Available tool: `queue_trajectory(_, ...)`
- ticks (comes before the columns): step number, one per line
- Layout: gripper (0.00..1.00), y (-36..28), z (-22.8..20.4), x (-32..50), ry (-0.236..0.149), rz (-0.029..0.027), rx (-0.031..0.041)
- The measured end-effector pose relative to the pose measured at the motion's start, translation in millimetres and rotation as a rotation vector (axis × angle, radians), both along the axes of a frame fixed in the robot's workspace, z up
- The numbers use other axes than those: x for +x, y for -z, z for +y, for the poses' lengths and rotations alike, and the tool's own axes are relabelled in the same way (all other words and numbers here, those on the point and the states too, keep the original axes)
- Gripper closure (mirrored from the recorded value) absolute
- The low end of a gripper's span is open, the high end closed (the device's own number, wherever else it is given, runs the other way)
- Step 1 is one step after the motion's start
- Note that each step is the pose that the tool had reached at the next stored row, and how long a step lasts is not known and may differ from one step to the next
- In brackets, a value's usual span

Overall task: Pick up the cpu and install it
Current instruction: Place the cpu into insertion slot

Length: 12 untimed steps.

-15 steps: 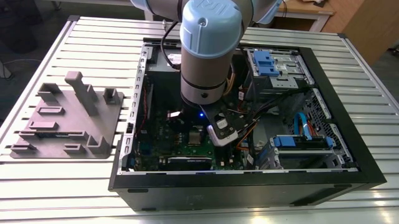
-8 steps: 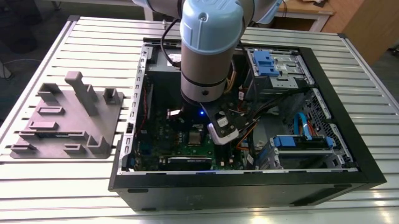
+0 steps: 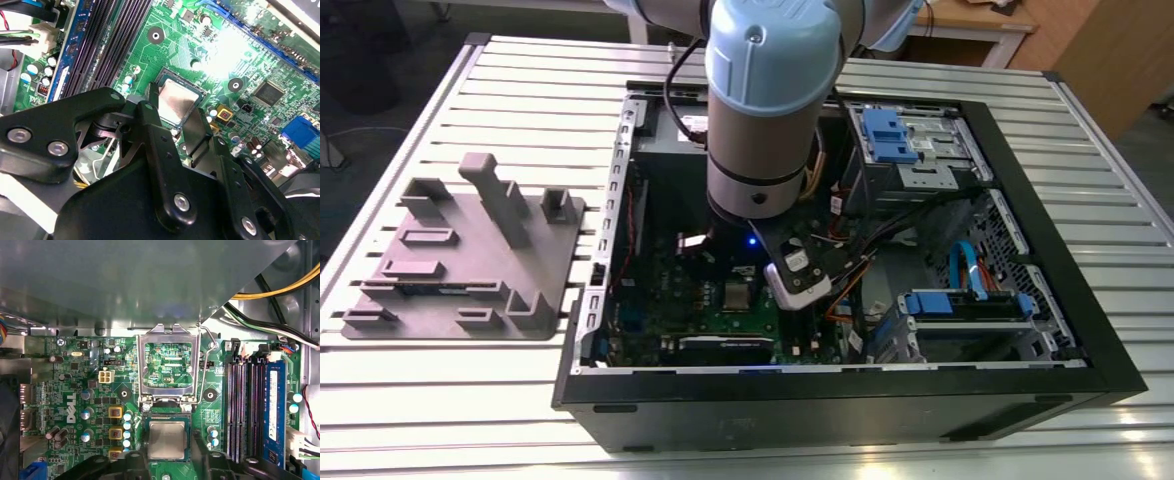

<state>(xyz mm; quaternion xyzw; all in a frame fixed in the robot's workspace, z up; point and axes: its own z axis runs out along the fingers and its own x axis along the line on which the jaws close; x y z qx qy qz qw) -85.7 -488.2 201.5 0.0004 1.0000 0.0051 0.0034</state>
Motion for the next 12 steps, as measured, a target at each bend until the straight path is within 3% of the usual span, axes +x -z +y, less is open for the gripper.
queue_trajectory(1, 0.55, 0.0, 0.0, 0.0, 0.0, 0.0, 0.0)
queue_trajectory(2, 0.68, -0.1, 0.0, 0.0, 0.0, 0.0, 0.0)
queue_trajectory(4, 0.73, -0.1, 0.0, 0.0, 0.0, 0.0, 0.0)
queue_trajectory(6, 0.85, -0.1, 0.0, 0.0, 0.0, 0.0, 0.0001)
queue_trajectory(8, 0.9, -0.1, 0.0, 0.0, 0.0, 0.0, 0.0)
queue_trajectory(12, 0.9, -0.2, 0.0, 0.0, 0.0, 0.0001, 0.0)
